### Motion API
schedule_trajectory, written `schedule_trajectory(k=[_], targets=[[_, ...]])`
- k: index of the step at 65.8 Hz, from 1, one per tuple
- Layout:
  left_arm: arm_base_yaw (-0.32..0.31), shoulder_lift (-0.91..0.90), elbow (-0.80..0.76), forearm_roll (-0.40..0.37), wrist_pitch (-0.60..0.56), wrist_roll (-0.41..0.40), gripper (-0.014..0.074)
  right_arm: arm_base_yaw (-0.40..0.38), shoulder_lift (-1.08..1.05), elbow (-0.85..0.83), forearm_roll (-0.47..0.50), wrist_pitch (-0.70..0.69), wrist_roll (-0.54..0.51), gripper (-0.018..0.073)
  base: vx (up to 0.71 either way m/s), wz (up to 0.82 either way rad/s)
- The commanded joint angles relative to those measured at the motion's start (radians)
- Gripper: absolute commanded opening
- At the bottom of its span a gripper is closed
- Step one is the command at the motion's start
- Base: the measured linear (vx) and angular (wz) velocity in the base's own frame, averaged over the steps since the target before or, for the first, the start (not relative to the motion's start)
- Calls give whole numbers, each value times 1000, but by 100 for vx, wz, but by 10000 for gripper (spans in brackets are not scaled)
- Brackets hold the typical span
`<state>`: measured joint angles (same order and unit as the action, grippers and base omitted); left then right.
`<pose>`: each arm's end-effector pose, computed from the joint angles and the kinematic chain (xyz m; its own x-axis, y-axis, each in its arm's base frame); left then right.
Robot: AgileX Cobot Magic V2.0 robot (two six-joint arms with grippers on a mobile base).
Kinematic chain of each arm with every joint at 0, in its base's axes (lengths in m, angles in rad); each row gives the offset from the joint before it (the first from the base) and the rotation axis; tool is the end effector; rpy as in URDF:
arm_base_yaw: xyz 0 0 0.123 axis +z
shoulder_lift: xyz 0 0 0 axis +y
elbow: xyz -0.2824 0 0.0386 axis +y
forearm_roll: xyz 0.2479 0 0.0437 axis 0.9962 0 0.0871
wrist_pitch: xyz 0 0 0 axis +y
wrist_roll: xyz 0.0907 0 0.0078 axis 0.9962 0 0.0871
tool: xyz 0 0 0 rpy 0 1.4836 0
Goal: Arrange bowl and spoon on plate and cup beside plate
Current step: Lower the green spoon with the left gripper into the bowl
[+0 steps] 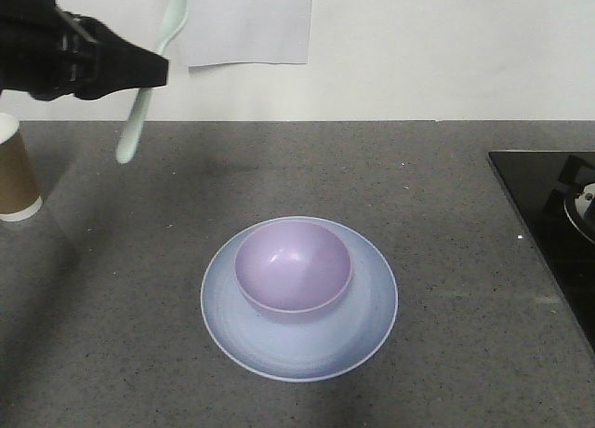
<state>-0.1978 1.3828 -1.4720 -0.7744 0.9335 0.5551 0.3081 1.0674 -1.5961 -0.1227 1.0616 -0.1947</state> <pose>0.2748 -0.1073 0.4312 -0.5292 0.1296 -0.8386 0.6350 0.7160 -0.2900 0.1662 0.0427 0.5129 -0.3421 -0.3718 -0.8630 -0.3055 0.9125 -0.2720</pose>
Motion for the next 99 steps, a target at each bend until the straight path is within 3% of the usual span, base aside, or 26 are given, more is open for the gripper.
schedule_trajectory(k=[1,9,18,27,54,65,99], targets=[[-77,34,-74,-32,3,-26,-8,-6,-9,-26,-25,-38,7,-6,0,0],[-162,106,-87,98,75,-110,-8,-6,-9,-26,-25,-30,7,-6,0,0],[-235,179,-87,331,160,-233,-8,-6,-9,-26,-24,-24,7,-6,0,0],[-278,235,-87,453,211,-310,-8,-6,-9,-26,-29,-25,7,-6,0,0],[-354,345,-87,429,185,-314,-8,-6,-9,-26,-28,-25,7,-6,0,0],[-354,347,-87,428,135,-314,-8,-6,-9,-26,-28,-22,7,-6,0,0],[-354,347,-87,428,138,-312,27,-6,-9,-26,-28,-18,7,-6,0,0]])
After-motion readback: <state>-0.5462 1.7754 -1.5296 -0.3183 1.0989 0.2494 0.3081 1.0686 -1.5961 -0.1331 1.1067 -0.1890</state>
